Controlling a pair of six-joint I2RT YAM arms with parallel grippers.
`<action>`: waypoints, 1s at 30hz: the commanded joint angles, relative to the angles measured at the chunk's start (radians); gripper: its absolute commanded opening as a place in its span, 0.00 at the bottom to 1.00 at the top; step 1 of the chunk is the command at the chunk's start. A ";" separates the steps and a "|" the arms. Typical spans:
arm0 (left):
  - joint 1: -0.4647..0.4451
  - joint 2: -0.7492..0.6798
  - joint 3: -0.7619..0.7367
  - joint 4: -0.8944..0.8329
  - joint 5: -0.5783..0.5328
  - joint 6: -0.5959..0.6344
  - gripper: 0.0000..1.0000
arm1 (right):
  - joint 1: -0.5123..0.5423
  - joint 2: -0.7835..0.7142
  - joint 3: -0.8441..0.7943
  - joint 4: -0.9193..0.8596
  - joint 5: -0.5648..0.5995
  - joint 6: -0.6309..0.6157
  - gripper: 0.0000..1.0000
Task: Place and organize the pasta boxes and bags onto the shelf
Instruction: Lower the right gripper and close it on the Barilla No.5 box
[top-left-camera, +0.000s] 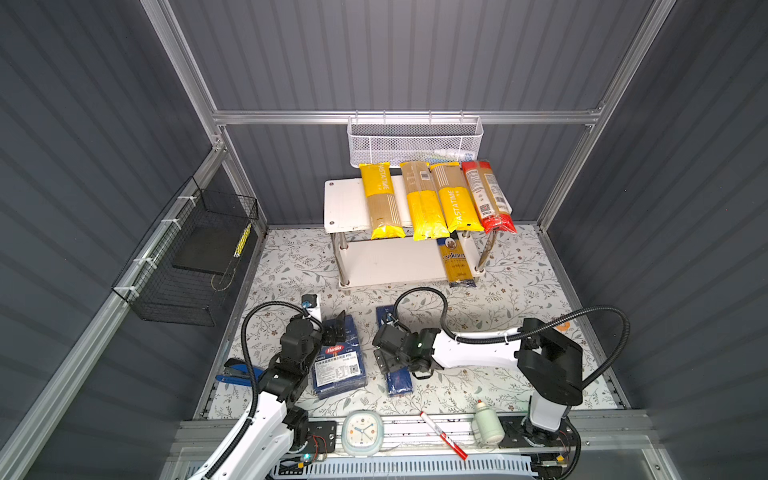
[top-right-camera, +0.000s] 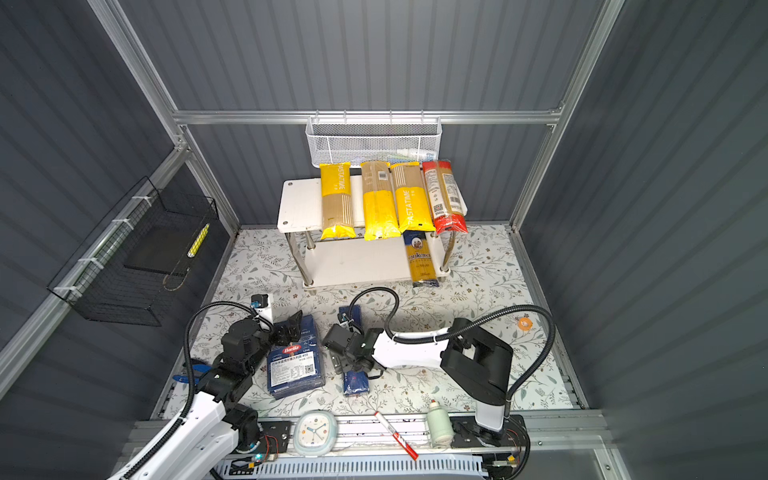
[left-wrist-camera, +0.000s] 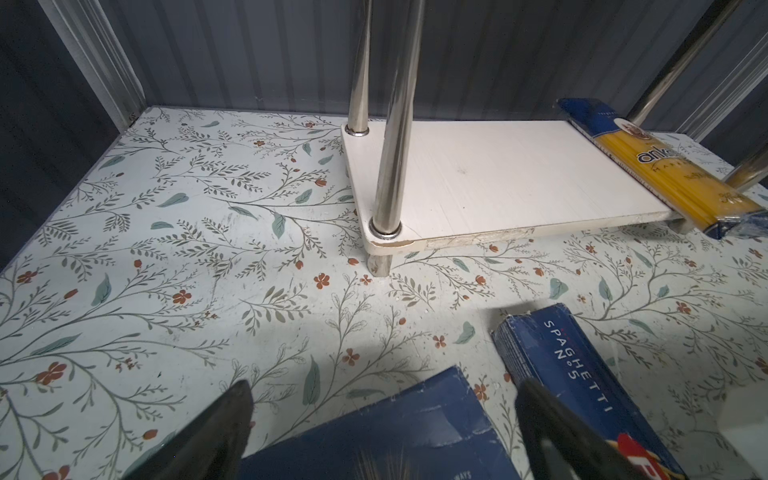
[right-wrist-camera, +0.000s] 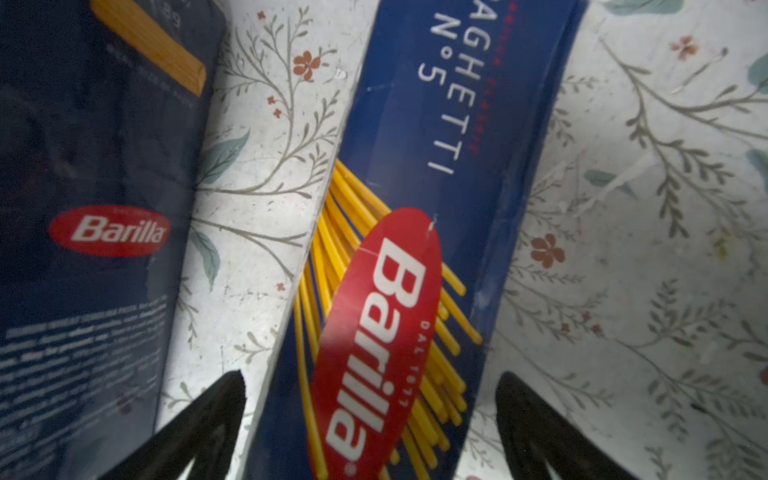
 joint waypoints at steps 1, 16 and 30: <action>0.001 -0.001 0.003 -0.007 0.012 0.004 0.99 | 0.007 0.018 0.001 -0.004 -0.001 0.023 0.95; 0.000 -0.002 0.003 -0.007 0.012 0.004 0.99 | -0.032 -0.061 -0.127 -0.049 0.063 0.037 0.96; 0.001 0.004 0.004 -0.004 0.013 0.005 0.99 | -0.051 -0.229 -0.288 0.119 -0.007 -0.279 0.97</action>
